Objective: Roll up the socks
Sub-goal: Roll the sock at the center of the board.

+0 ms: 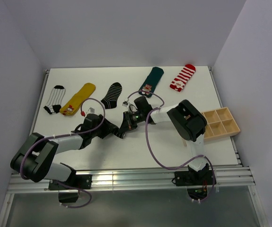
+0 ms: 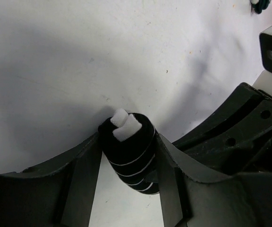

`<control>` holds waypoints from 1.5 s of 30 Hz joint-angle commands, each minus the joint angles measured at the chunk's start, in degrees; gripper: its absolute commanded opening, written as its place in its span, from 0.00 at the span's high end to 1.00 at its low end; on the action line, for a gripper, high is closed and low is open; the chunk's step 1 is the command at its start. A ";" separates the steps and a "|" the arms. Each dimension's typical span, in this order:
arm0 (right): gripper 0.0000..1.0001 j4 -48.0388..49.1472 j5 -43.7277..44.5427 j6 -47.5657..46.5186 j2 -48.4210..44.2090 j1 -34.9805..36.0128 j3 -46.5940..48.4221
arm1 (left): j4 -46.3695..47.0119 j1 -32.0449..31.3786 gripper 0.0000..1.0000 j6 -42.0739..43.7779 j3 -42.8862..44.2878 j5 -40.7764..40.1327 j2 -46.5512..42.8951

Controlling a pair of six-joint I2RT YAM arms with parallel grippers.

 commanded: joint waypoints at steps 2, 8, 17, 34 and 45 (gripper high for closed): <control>1.00 -7.28 2.77 -2.27 3.10 1.17 -1.29 | 0.91 -0.43 0.45 -1.85 -4.14 -1.63 -1.77; 1.00 -9.04 4.71 -3.85 2.66 1.17 -0.76 | 2.31 0.19 0.44 -5.01 -5.81 -3.91 -3.89; 1.00 -11.23 7.69 -5.78 2.13 1.43 -0.15 | 2.67 1.60 0.46 -7.74 -3.97 -2.77 -0.73; 0.69 -13.53 19.01 -9.39 -3.66 4.33 -0.93 | -1.89 1.25 0.87 -6.96 0.07 -0.92 6.92; 0.37 -17.57 44.84 -17.82 -15.53 12.42 0.29 | -15.69 0.72 0.90 1.22 8.42 -3.46 4.46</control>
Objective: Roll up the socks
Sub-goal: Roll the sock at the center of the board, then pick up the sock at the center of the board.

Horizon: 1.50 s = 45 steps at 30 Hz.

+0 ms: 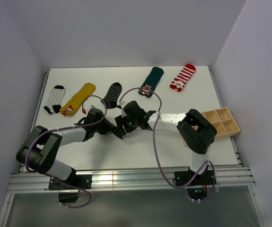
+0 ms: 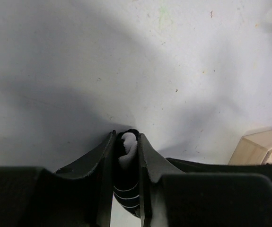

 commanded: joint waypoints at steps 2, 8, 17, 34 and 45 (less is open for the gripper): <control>0.35 -2.99 14.93 -6.17 -4.57 4.84 0.62 | -9.87 -0.57 0.90 5.77 3.07 -3.04 -0.41; 0.34 0.08 23.64 -10.13 -6.85 9.94 -0.61 | -11.89 -0.75 0.91 7.09 4.39 -2.33 0.29; 0.33 1.06 30.40 -12.78 -2.91 15.74 1.32 | -12.42 -1.01 0.91 7.45 5.18 -1.89 1.34; 0.48 3.87 37.27 -13.39 4.92 18.12 1.67 | -10.57 -1.10 0.92 5.87 4.92 1.27 2.05; 1.00 0.71 36.66 -10.67 4.22 17.60 -1.21 | -6.53 0.04 0.76 4.46 2.99 3.82 -1.37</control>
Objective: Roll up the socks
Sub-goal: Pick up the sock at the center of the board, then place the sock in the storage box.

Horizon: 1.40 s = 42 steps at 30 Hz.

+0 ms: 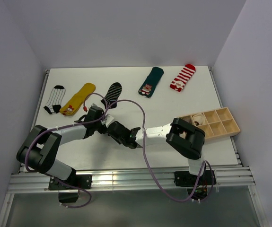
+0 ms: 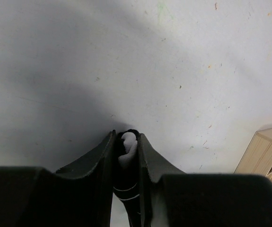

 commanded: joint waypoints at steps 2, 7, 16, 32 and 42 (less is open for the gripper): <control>1.00 -3.67 -2.95 4.07 -1.75 -1.18 -3.30 | 0.49 1.00 0.66 -0.09 -1.17 3.36 -3.99; 1.00 -6.83 -4.27 8.20 -6.40 -2.59 -6.03 | -5.29 6.45 0.53 3.77 3.75 3.10 -8.91; 1.00 -12.71 -6.21 15.14 -21.59 -12.50 -10.25 | -22.17 14.63 0.35 16.25 17.63 -6.12 -21.38; 1.00 -35.31 -6.13 25.70 -41.92 -57.67 -8.94 | -28.77 19.64 0.03 32.51 17.12 -16.66 -38.18; 1.00 -34.17 -9.82 30.18 -34.82 -78.43 -6.04 | -28.78 14.81 0.03 34.36 12.81 -25.19 -39.50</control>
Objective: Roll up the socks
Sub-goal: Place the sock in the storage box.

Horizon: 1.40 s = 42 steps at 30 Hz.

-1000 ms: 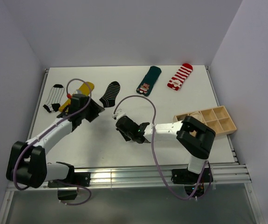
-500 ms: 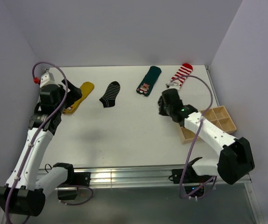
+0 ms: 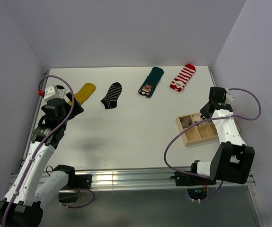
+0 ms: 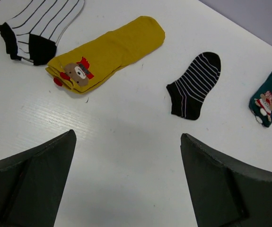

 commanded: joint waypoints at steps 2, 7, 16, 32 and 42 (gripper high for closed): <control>1.00 0.71 -1.47 0.34 3.33 -4.70 4.74 | 0.33 -2.74 0.03 2.26 0.11 -5.14 -0.25; 1.00 6.23 -2.52 -5.54 5.53 -7.60 4.57 | 0.42 -4.42 0.03 2.79 -0.50 -7.59 -1.82; 1.00 7.76 5.91 -17.85 5.80 -7.70 5.80 | 0.95 -8.02 0.03 3.84 -1.65 -11.55 -3.76; 1.00 8.28 4.25 -24.36 12.47 -6.99 3.87 | 1.21 -11.63 0.03 4.37 -2.70 -14.72 -5.52; 1.00 7.13 -2.77 -25.59 18.71 -6.82 4.83 | 1.30 -11.54 0.03 4.37 -2.96 -14.20 -5.43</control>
